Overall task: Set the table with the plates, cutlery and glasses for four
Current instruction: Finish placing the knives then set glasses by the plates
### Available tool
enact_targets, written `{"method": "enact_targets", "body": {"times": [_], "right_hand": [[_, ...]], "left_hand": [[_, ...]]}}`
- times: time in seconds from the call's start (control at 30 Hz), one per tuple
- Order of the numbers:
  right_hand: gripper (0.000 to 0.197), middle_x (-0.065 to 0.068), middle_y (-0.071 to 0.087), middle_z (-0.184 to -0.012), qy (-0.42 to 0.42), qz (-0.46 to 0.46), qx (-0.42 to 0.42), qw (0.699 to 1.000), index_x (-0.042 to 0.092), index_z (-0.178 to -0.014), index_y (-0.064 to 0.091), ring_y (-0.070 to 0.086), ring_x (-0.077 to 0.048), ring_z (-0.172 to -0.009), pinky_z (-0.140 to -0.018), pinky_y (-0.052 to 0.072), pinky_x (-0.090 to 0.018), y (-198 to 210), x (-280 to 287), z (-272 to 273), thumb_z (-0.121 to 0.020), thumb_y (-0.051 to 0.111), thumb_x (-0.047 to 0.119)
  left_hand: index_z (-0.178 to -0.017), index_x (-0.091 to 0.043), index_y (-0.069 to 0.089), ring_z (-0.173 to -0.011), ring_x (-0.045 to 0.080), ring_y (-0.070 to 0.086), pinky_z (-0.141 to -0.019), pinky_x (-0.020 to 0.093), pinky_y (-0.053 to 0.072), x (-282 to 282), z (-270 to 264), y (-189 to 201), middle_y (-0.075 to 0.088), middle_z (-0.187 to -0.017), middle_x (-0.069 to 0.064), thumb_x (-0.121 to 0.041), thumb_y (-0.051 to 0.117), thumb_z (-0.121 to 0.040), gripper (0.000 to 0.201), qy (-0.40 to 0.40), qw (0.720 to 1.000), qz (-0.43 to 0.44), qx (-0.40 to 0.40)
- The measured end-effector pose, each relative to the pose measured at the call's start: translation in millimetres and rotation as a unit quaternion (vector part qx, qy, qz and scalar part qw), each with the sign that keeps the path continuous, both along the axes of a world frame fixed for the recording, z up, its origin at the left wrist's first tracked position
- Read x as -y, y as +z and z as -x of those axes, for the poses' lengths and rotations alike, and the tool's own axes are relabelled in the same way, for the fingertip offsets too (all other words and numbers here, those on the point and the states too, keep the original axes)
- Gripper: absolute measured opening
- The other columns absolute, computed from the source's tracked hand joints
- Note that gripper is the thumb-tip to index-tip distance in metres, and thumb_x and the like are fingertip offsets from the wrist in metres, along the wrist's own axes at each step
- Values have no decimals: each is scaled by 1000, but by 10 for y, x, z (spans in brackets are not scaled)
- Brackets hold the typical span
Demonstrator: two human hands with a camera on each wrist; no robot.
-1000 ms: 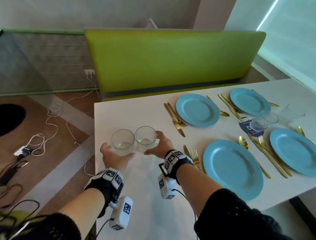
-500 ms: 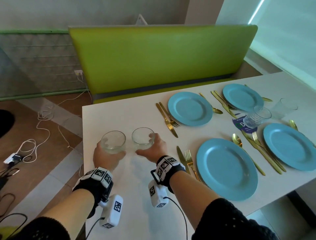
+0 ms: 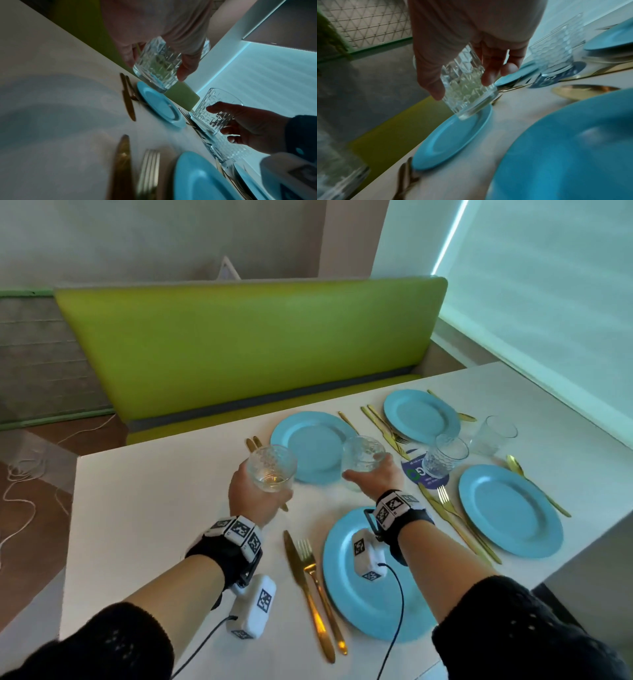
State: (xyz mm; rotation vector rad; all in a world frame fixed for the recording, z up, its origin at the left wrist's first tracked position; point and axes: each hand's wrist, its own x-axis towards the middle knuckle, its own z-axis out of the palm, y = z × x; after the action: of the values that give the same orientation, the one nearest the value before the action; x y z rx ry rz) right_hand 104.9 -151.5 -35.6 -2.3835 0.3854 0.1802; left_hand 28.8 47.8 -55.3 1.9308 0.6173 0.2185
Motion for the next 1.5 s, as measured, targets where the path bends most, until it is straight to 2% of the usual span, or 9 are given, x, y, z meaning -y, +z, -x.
{"method": "enact_targets", "body": {"times": [0.1, 0.23, 0.37, 0.47, 0.93, 1.1, 1.33, 1.4, 1.5], "right_hand": [[79, -12, 57, -127, -30, 5, -8, 1000, 12, -132, 41, 54, -28, -117, -96, 44, -34, -65, 334, -204, -67, 79, 37], [84, -12, 55, -129, -43, 24, -24, 998, 11, -135, 38, 52, -29, -120, -101, 43, -36, -207, 643, -401, -66, 78, 37], [88, -13, 55, -127, -51, 39, -38, 997, 13, -131, 39, 52, -30, -119, -100, 45, -39, -342, 788, -527, -60, 80, 43], [87, -13, 54, -127, -46, 38, -37, 998, 12, -130, 40, 51, -30, -119, -100, 45, -38, -412, 831, -589, -59, 81, 42], [89, -10, 55, -128, -49, -8, -21, 999, 11, -133, 38, 49, -28, -122, -103, 40, -36, -603, 875, -663, -60, 84, 35], [96, -10, 54, -131, -48, -10, -27, 998, 11, -136, 37, 48, -27, -124, -105, 39, -36, -606, 897, -626, -58, 86, 38], [105, -13, 53, -130, -6, 7, -40, 999, 12, -139, 29, 49, -30, -122, -101, 40, -36, -506, 971, -587, -56, 87, 39], [111, -14, 49, -136, 5, 15, -42, 999, 11, -144, 23, 46, -31, -127, -104, 38, -36, -452, 988, -568, -57, 87, 39], [118, -14, 45, -141, 13, 21, -49, 999, 11, -148, 15, 43, -31, -131, -106, 36, -35, -389, 998, -544, -58, 86, 39]], "left_hand": [[-130, -17, 50, -118, 23, 57, -94, 25, 45, 297, -203, -53, 60, -127, 4, -18, 86, -56, 83, -14, 1000, 19, 1], [-134, -15, 47, -123, 22, 53, -97, 23, 40, 596, -398, -130, 54, -134, 4, -17, 86, -57, 86, -42, 999, 20, -13], [-133, -18, 46, -123, 20, 52, -103, 32, 44, 768, -530, -233, 54, -133, 3, -20, 87, -55, 89, -58, 998, 18, -30], [-133, -18, 46, -123, 19, 52, -103, 32, 44, 835, -595, -300, 54, -132, 1, -21, 87, -55, 89, -63, 997, 19, -36], [-134, -17, 45, -124, 18, 52, -100, 26, 41, 816, -710, -434, 53, -135, 1, -22, 88, -55, 90, -65, 996, 20, -54], [-134, -18, 45, -125, 18, 52, -103, 30, 43, 769, -666, -452, 53, -135, 1, -24, 88, -54, 91, -76, 995, 19, -64], [-134, -15, 46, -125, 19, 53, -101, 28, 42, 693, -543, -405, 55, -134, 3, -20, 89, -52, 93, -94, 993, 21, -71], [-134, -14, 46, -124, 19, 53, -98, 25, 42, 672, -481, -393, 55, -134, 3, -20, 89, -50, 95, -101, 992, 27, -76], [-134, -15, 47, -124, 18, 53, -92, 19, 38, 649, -388, -383, 55, -134, 2, -14, 87, -56, 88, -113, 990, 17, -88]]}}
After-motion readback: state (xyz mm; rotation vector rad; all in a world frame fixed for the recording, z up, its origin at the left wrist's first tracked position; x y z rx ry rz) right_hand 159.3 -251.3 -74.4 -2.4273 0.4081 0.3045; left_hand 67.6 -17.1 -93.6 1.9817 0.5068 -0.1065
